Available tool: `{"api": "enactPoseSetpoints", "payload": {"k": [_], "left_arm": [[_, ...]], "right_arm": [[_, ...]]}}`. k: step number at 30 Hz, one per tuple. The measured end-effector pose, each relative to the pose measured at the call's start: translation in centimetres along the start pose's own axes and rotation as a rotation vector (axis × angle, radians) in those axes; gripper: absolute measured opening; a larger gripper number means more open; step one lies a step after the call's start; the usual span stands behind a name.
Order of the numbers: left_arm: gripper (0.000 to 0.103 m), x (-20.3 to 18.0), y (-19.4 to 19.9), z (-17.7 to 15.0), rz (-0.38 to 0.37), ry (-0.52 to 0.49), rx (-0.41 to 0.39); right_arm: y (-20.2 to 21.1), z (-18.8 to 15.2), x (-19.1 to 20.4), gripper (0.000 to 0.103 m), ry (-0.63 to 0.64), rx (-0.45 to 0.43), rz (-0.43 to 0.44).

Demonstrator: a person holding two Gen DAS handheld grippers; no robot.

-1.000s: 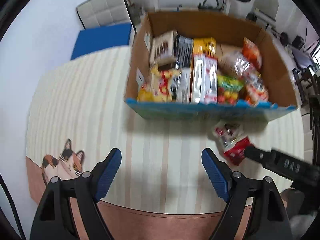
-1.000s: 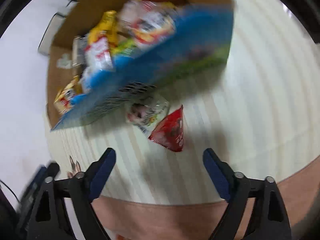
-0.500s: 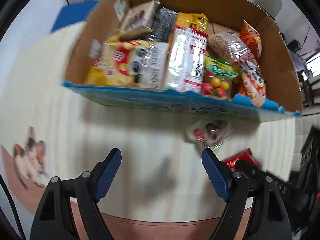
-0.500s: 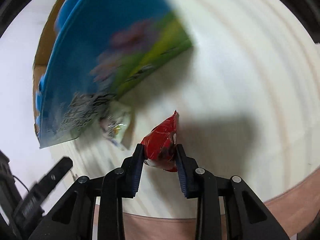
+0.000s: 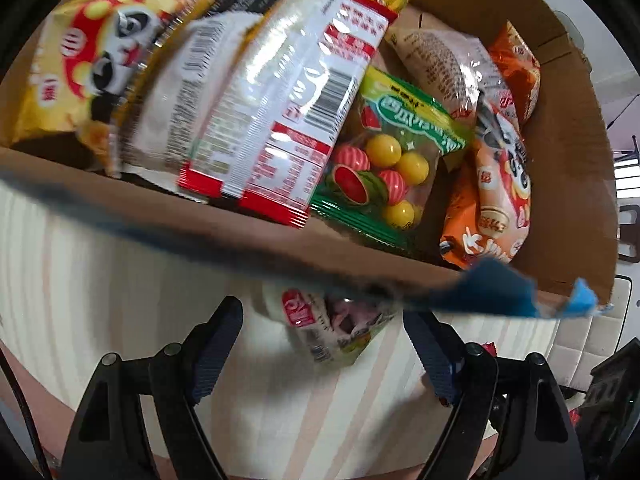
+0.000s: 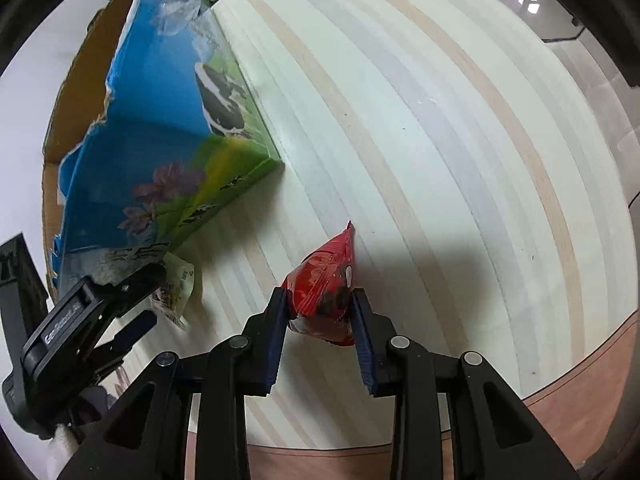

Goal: Organize snacks
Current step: 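Grasp the white milk candy bag with left tool while right tool grasps the red triangle bag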

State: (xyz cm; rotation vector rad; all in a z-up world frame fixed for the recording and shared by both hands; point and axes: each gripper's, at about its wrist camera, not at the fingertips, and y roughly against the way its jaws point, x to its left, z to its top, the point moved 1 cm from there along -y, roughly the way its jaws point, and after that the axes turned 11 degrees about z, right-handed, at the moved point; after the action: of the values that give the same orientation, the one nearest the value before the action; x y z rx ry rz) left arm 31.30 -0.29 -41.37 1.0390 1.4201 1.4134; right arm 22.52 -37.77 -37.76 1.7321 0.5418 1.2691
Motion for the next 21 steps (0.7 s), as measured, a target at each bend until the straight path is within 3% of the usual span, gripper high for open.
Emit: {"api": "enactPoseSetpoints", "payload": {"k": [4, 12, 15, 21], "left_arm": [[0.050, -1.3, -0.2, -0.5, 0.012, -0.038, -0.028], [0.046, -2.4, 0.3, -3.3, 0.061, -0.138, -0.048], [0.046, -1.7, 0.4, -4.8, 0.084, -0.162, -0.036], [0.046, 0.7, 0.4, -7.7, 0.116, -0.174, 0.008]], "right_arm": [[-0.6, 0.5, 0.2, 0.049, -0.005, 0.029, -0.017], [-1.3, 1.9, -0.8, 0.051, -0.038, 0.047, -0.017], [-2.0, 2.1, -0.1, 0.041, -0.010, 0.045, -0.031], [-2.2, 0.0, 1.4, 0.039, 0.093, 0.103, -0.088]]}}
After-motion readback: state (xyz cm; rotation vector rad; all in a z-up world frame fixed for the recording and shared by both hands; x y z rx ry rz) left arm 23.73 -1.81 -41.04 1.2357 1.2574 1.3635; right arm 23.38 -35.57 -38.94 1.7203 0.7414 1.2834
